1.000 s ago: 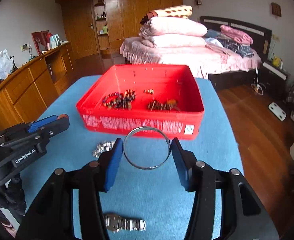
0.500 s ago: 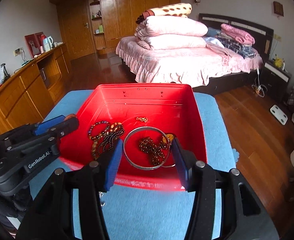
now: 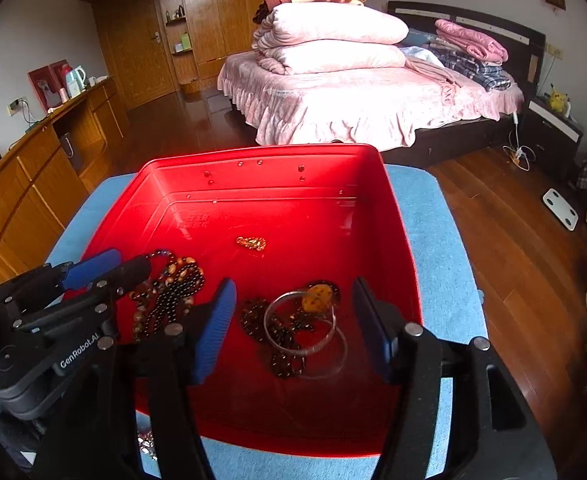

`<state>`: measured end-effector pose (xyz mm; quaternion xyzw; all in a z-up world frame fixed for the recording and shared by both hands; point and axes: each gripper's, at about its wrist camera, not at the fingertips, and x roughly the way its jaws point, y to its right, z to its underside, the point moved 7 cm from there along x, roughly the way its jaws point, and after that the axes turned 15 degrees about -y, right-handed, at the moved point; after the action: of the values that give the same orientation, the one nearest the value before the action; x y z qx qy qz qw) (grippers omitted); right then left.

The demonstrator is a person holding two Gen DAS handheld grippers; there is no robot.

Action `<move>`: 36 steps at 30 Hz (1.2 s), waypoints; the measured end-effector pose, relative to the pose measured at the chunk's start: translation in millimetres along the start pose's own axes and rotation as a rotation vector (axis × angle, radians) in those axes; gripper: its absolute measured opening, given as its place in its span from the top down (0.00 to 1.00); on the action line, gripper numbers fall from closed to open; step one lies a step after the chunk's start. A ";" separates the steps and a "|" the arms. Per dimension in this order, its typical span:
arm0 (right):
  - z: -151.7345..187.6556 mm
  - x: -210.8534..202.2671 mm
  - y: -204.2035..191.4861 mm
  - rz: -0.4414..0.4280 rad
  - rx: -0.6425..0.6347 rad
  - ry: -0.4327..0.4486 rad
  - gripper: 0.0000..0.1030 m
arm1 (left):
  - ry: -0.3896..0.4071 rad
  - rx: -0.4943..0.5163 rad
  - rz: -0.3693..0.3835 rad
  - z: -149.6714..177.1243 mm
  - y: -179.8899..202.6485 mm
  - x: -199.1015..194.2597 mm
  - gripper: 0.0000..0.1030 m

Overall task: Organize jewelry
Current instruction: 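Withdraw both tools from the tin and move the right tool to the silver watch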

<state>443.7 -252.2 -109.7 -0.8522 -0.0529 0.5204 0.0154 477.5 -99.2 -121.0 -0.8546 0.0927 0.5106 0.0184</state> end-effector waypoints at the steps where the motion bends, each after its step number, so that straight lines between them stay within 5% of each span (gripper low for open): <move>1: -0.1 -0.6 1.0 -0.006 0.003 0.005 0.43 | 0.001 -0.004 0.001 0.5 0.7 0.6 0.57; 11: 29.5 -36.5 6.0 -0.008 0.017 0.086 0.34 | 0.098 -0.005 0.001 26.9 -10.9 -40.4 0.29; 19: 84.4 -61.0 -4.6 -0.035 0.009 0.100 0.32 | 0.148 -0.030 0.005 78.1 -25.6 -79.1 0.25; 36: 203.5 -75.2 -22.0 -0.021 -0.012 0.018 0.32 | 0.076 -0.024 -0.040 182.6 -40.9 -91.2 0.23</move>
<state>227.2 -244.2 -134.6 -0.8564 -0.0648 0.5120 0.0159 283.9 -23.2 -130.9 -0.8751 0.0701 0.4786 0.0148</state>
